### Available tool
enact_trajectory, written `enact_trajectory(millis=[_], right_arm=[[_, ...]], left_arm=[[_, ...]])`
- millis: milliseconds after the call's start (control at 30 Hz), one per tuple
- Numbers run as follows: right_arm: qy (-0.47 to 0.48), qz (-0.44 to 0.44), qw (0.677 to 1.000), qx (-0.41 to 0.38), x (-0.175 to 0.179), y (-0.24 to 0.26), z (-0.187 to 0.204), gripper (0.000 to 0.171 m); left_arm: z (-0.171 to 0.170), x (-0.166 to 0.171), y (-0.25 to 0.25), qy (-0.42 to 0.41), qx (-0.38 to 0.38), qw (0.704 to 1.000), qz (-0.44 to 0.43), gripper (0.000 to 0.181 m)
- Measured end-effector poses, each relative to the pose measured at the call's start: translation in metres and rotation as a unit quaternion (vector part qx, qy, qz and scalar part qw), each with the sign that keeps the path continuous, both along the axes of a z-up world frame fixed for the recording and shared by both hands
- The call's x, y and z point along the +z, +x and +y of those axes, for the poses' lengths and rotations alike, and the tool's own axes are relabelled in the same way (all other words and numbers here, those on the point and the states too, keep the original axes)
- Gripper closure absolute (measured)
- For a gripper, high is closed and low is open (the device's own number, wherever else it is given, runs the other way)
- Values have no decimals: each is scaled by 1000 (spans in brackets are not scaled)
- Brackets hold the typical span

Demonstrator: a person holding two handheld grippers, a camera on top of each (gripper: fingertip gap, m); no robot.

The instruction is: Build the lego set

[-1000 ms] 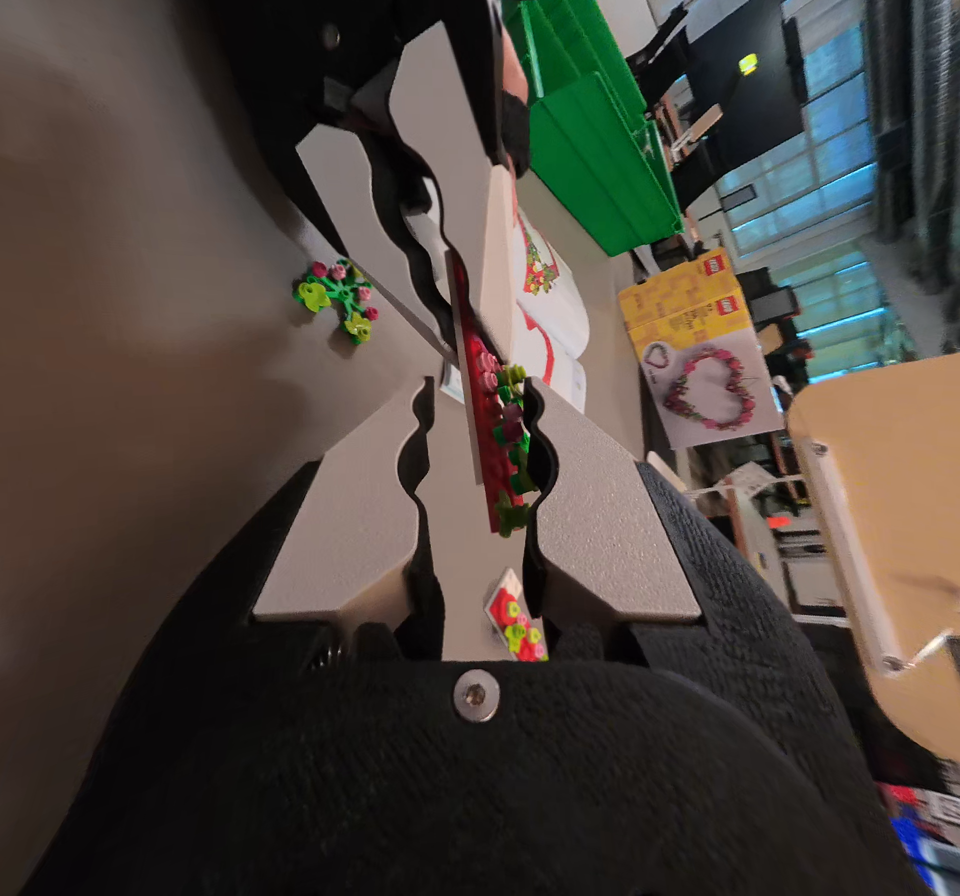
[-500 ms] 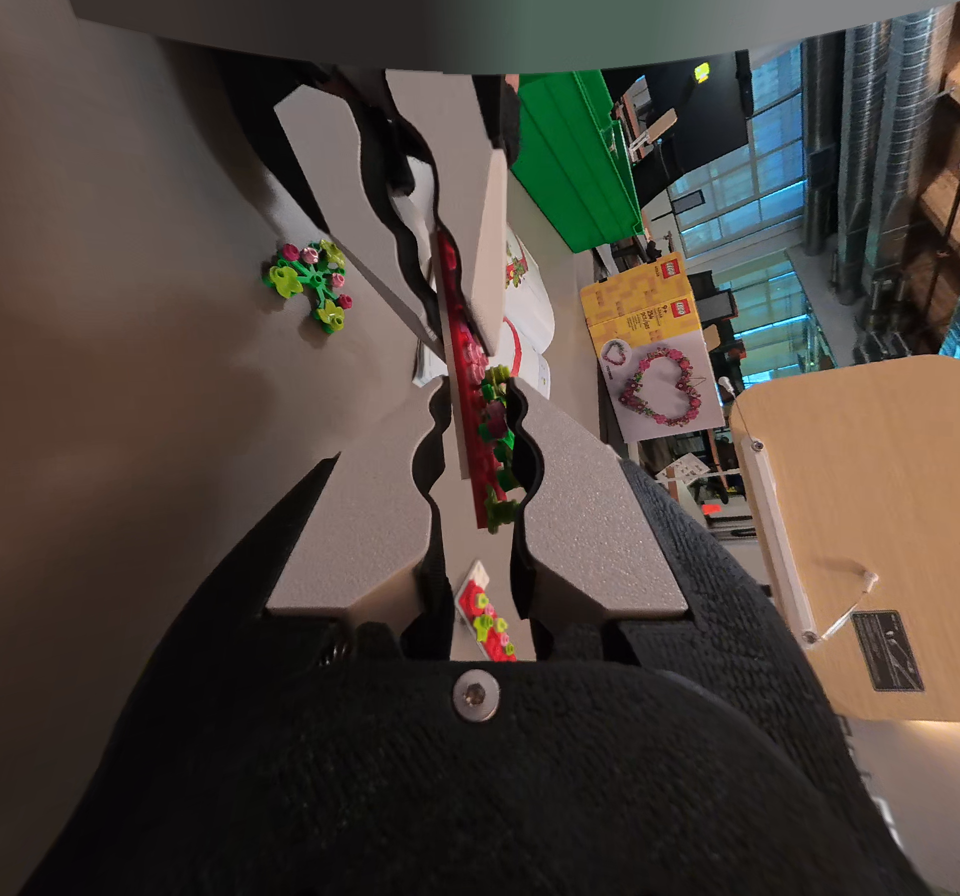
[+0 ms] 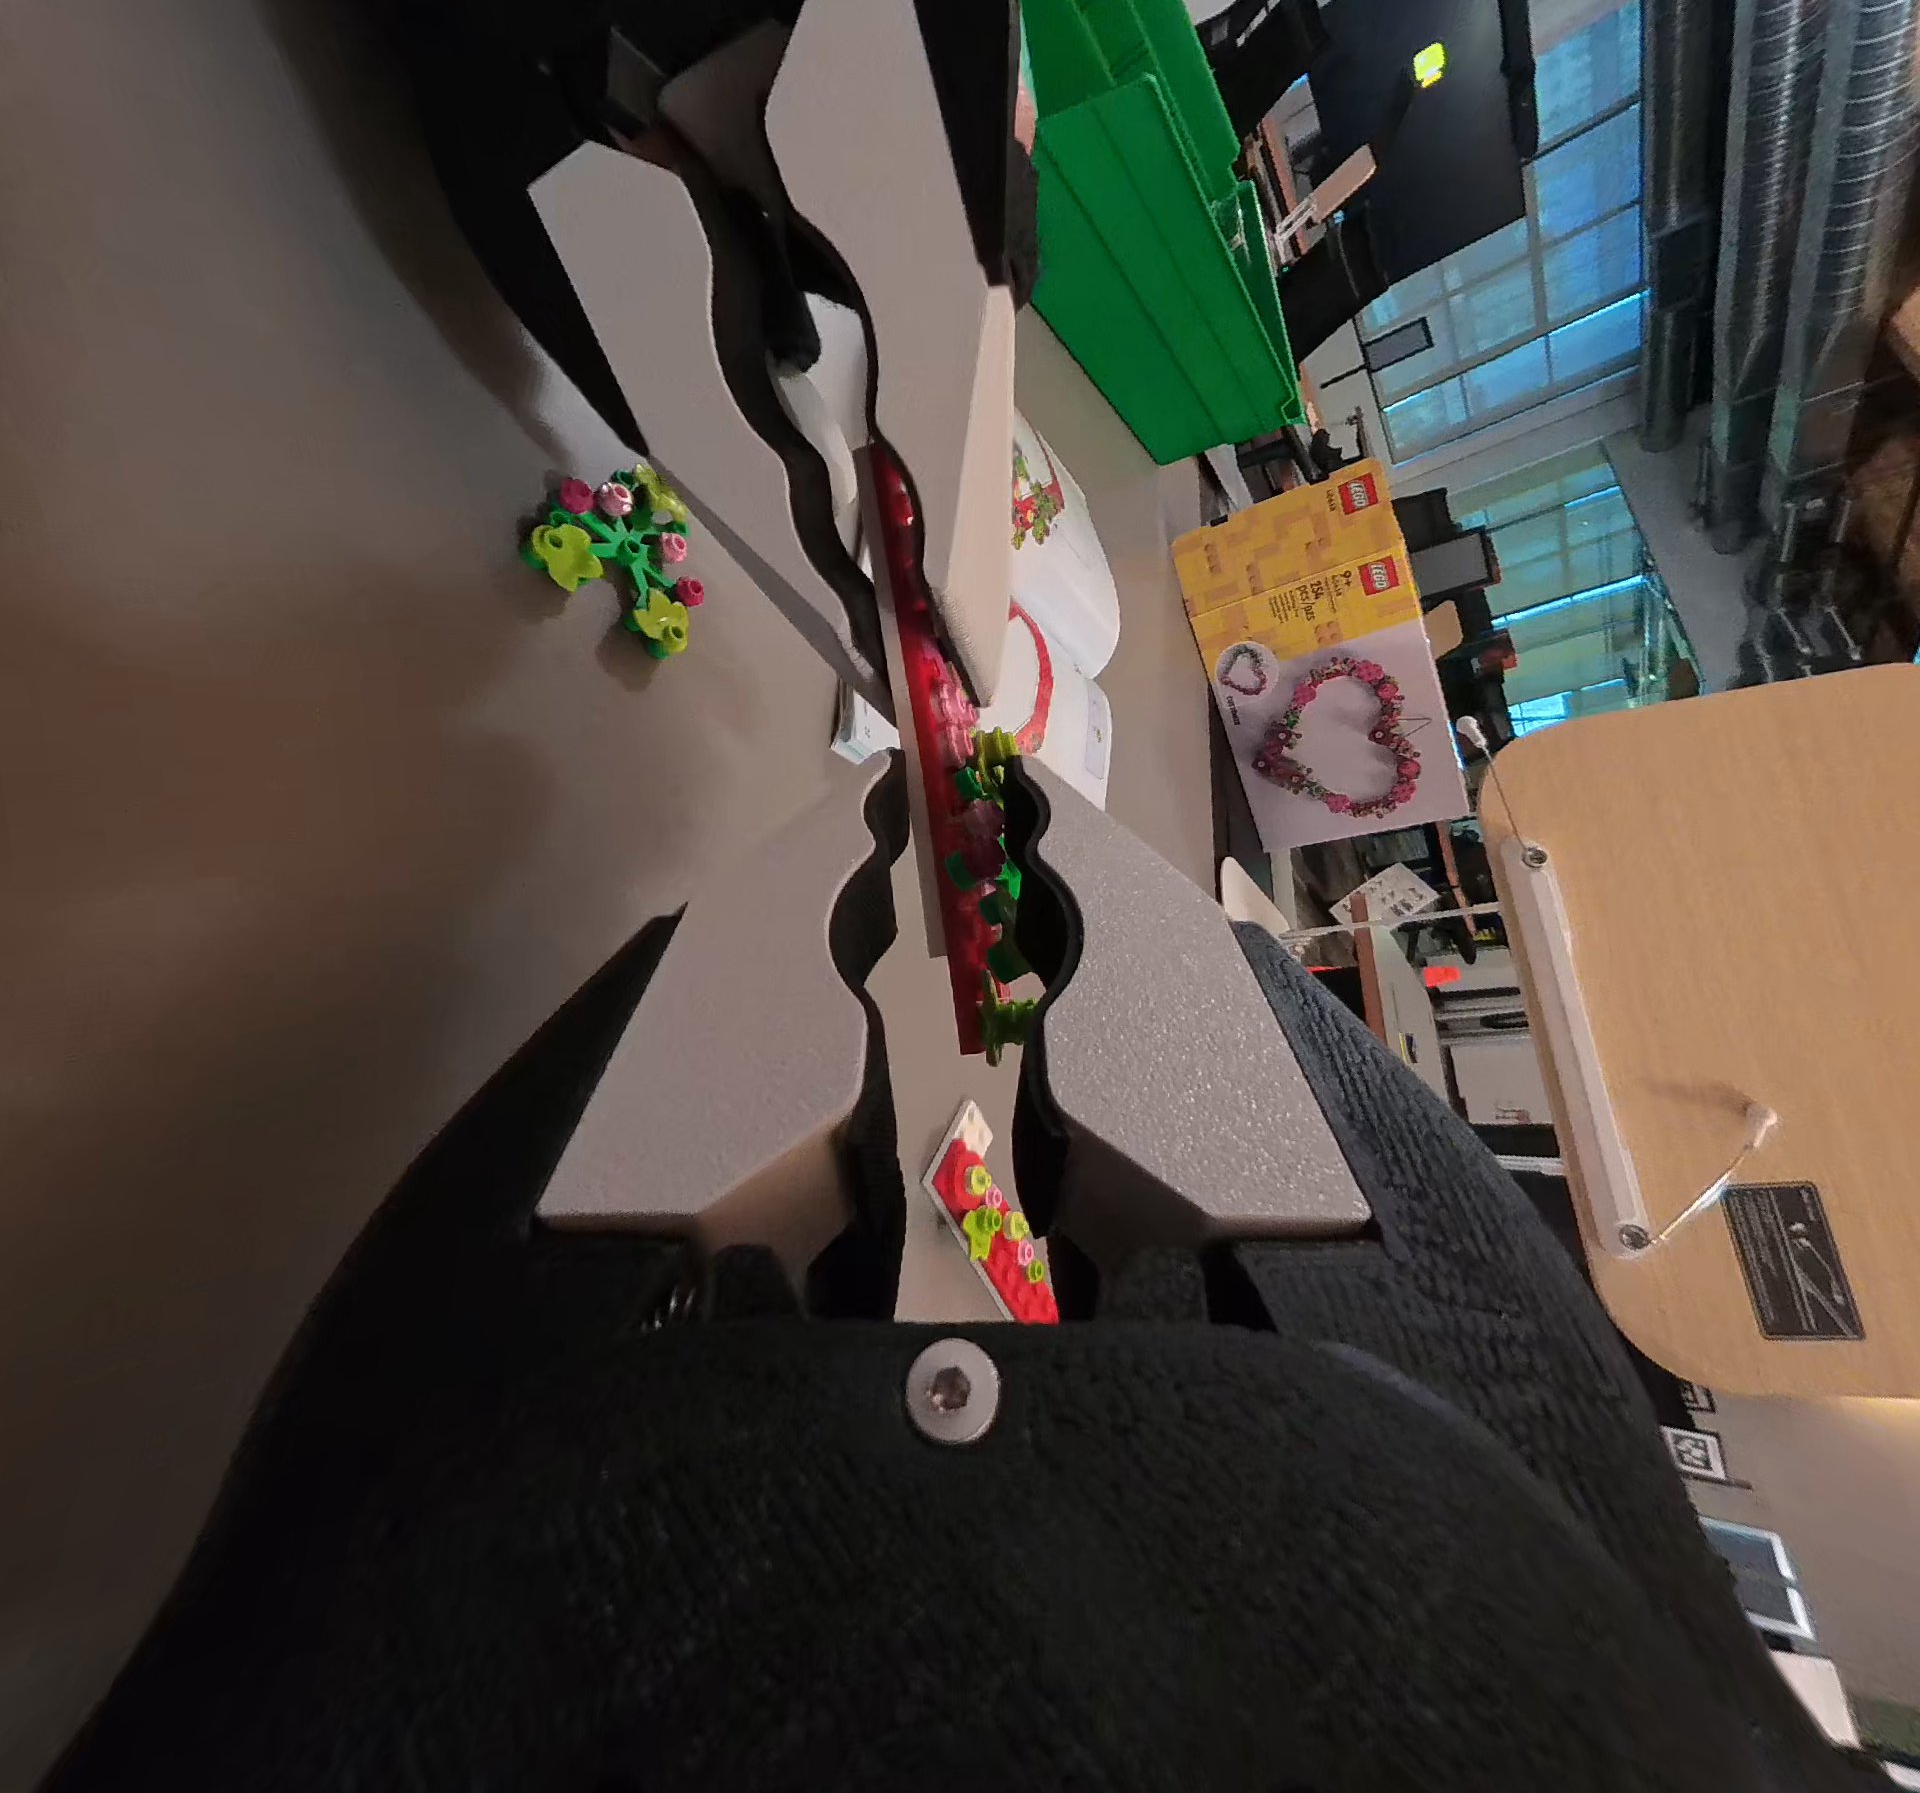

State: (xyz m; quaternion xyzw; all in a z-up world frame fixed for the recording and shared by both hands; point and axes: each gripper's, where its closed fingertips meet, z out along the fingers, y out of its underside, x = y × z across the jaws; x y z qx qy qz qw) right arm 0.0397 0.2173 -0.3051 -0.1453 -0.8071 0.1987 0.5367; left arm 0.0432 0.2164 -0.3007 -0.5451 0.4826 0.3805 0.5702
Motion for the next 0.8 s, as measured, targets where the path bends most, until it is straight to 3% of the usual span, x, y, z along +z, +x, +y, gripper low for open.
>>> enact_trajectory(millis=[467, 800], right_arm=[[11, 27, 1000, 9, 1, -1, 0, 155], [-40, 14, 999, 30, 1, 2, -7, 156]], left_arm=[[2, 0, -1, 6, 0, 1000, 9, 173], [3, 0, 3, 1, -17, 1000, -18, 165]])
